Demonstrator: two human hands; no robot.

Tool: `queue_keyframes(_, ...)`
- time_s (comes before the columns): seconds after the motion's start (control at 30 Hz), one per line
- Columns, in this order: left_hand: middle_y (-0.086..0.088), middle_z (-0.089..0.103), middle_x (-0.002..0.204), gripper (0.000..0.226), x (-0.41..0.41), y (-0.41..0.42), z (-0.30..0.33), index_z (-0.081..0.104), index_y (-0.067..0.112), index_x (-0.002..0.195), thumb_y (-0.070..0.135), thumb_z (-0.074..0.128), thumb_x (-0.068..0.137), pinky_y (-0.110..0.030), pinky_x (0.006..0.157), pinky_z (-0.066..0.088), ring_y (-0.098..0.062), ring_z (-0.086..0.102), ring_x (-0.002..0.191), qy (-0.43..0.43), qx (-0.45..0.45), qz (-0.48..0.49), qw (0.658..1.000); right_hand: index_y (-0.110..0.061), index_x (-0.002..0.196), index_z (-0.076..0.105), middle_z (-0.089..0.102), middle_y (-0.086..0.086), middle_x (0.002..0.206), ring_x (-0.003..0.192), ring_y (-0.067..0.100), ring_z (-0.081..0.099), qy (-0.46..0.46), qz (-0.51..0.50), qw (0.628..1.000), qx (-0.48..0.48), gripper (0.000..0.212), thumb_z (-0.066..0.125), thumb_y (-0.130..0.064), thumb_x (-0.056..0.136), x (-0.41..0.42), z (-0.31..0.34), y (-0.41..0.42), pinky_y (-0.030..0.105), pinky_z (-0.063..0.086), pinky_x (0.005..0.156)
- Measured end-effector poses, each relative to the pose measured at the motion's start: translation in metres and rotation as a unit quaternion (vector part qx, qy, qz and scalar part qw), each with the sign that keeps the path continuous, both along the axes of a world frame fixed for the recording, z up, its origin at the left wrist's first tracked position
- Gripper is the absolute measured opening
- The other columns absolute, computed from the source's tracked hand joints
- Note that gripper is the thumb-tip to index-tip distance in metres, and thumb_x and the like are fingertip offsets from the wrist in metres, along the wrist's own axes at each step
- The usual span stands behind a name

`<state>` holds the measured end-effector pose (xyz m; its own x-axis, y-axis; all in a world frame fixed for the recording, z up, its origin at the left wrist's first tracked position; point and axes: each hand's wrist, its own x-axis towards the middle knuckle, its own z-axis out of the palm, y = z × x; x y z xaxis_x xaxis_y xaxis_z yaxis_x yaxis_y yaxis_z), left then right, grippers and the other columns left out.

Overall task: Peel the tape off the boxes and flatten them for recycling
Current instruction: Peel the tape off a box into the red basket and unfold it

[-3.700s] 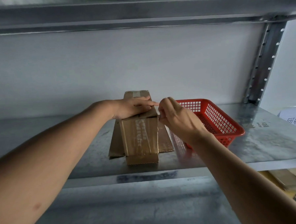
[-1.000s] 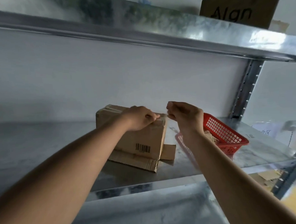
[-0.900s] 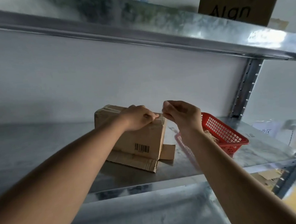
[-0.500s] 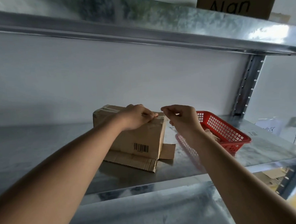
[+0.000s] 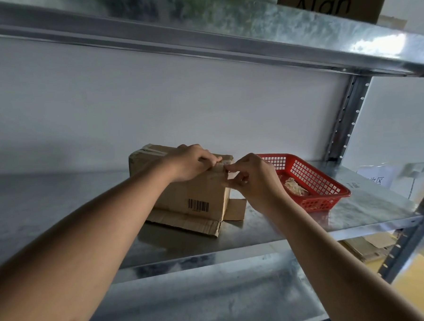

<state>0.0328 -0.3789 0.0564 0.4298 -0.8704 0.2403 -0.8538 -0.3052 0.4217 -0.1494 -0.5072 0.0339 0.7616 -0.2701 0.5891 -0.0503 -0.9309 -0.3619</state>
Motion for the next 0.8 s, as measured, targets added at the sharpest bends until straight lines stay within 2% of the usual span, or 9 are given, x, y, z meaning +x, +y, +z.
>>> queue_keyframes(0.13, 0.006, 0.053, 0.15, 0.039, -0.004, 0.002, 0.0, 0.064, 0.038, 0.138, 0.045, 0.04, 0.108, -0.033, 0.098, 0.034, -0.018, 0.046, 0.139, -0.015, 0.005, -0.003, 1.0, -0.017, 0.106, 0.082, 0.075, 0.004, 0.101, 0.088, 0.017, 0.07, -0.055, -0.015, 0.998, -0.016, 0.018, 0.074, -0.009, 0.093, -0.005, 0.0, 0.002, 0.003, 0.041, 0.073)
queue_keyframes(0.17, 0.006, 0.053, 0.151, 0.04, -0.005, 0.002, -0.001, 0.062, 0.039, 0.14, 0.045, 0.039, 0.108, -0.033, 0.097, 0.035, -0.018, 0.047, 0.138, -0.023, 0.006, 0.0, 1.0, -0.017, 0.104, 0.083, 0.076, 0.003, 0.098, 0.087, 0.016, 0.07, -0.067, -0.012, 0.998, -0.016, 0.018, 0.073, -0.007, 0.093, -0.007, 0.0, 0.004, 0.005, 0.043, 0.074)
queue_keyframes(0.27, 0.008, 0.054, 0.151, 0.041, -0.007, 0.003, 0.0, 0.061, 0.037, 0.141, 0.044, 0.039, 0.108, -0.035, 0.097, 0.041, -0.02, 0.054, 0.133, -0.021, 0.004, 0.001, 1.0, -0.019, 0.101, 0.083, 0.077, -0.002, 0.087, 0.076, 0.009, 0.072, -0.119, -0.006, 0.992, 0.028, 0.02, 0.072, -0.004, 0.093, -0.012, -0.005, 0.008, 0.034, 0.059, 0.078)
queue_keyframes(0.33, 0.009, 0.054, 0.15, 0.04, -0.007, 0.003, 0.0, 0.061, 0.038, 0.141, 0.045, 0.04, 0.108, -0.034, 0.099, 0.04, -0.018, 0.052, 0.134, -0.012, 0.004, 0.006, 1.0, -0.023, 0.107, 0.081, 0.078, -0.006, 0.085, 0.075, 0.006, 0.074, -0.137, 0.009, 0.984, 0.111, 0.023, 0.072, -0.007, 0.094, -0.014, -0.011, 0.008, 0.046, 0.059, 0.091)
queue_keyframes(0.37, 0.009, 0.053, 0.15, 0.04, -0.007, 0.003, 0.0, 0.061, 0.039, 0.141, 0.046, 0.04, 0.108, -0.035, 0.099, 0.039, -0.018, 0.05, 0.134, -0.012, 0.008, 0.011, 1.0, -0.028, 0.117, 0.076, 0.079, -0.008, 0.085, 0.076, 0.007, 0.076, -0.136, 0.02, 0.979, 0.152, 0.031, 0.072, -0.007, 0.094, -0.015, -0.013, 0.008, 0.048, 0.058, 0.095)
queue_keyframes(0.43, 0.006, 0.051, 0.15, 0.04, -0.006, 0.002, 0.0, 0.059, 0.043, 0.141, 0.048, 0.038, 0.108, -0.036, 0.098, 0.04, -0.02, 0.049, 0.134, -0.01, 0.02, 0.023, 0.999, -0.034, 0.135, 0.062, 0.08, -0.006, 0.086, 0.077, 0.01, 0.077, -0.125, 0.044, 0.962, 0.24, 0.049, 0.071, -0.008, 0.095, -0.015, -0.016, 0.008, 0.039, 0.063, 0.084)
queue_keyframes(0.53, 0.006, 0.049, 0.151, 0.039, -0.007, 0.001, 0.0, 0.059, 0.044, 0.141, 0.047, 0.038, 0.108, -0.036, 0.101, 0.04, -0.021, 0.05, 0.134, -0.004, 0.025, 0.026, 0.999, -0.022, 0.111, 0.063, 0.08, 0.001, 0.087, 0.075, 0.015, 0.078, -0.127, 0.04, 0.937, 0.322, 0.022, 0.07, -0.008, 0.096, -0.014, -0.016, 0.005, 0.033, 0.065, 0.068)
queue_keyframes(0.67, 0.005, 0.049, 0.152, 0.038, -0.008, 0.001, 0.001, 0.059, 0.042, 0.142, 0.046, 0.04, 0.109, -0.036, 0.108, 0.034, -0.022, 0.041, 0.144, 0.002, 0.022, 0.024, 0.999, -0.024, 0.09, 0.072, 0.078, -0.013, 0.083, 0.07, 0.011, 0.076, -0.118, 0.008, 0.956, 0.268, 0.009, 0.071, -0.017, 0.096, -0.014, -0.017, 0.002, 0.04, 0.065, 0.069)
queue_keyframes(0.8, 0.002, 0.047, 0.153, 0.039, -0.01, 0.002, 0.001, 0.058, 0.04, 0.143, 0.046, 0.041, 0.109, -0.043, 0.118, 0.033, -0.023, 0.037, 0.147, 0.009, 0.023, 0.026, 0.999, -0.028, 0.086, 0.079, 0.076, -0.014, 0.076, 0.067, 0.007, 0.073, -0.12, -0.022, 0.965, 0.234, 0.004, 0.079, -0.031, 0.089, -0.013, -0.017, 0.008, 0.044, 0.063, 0.073)
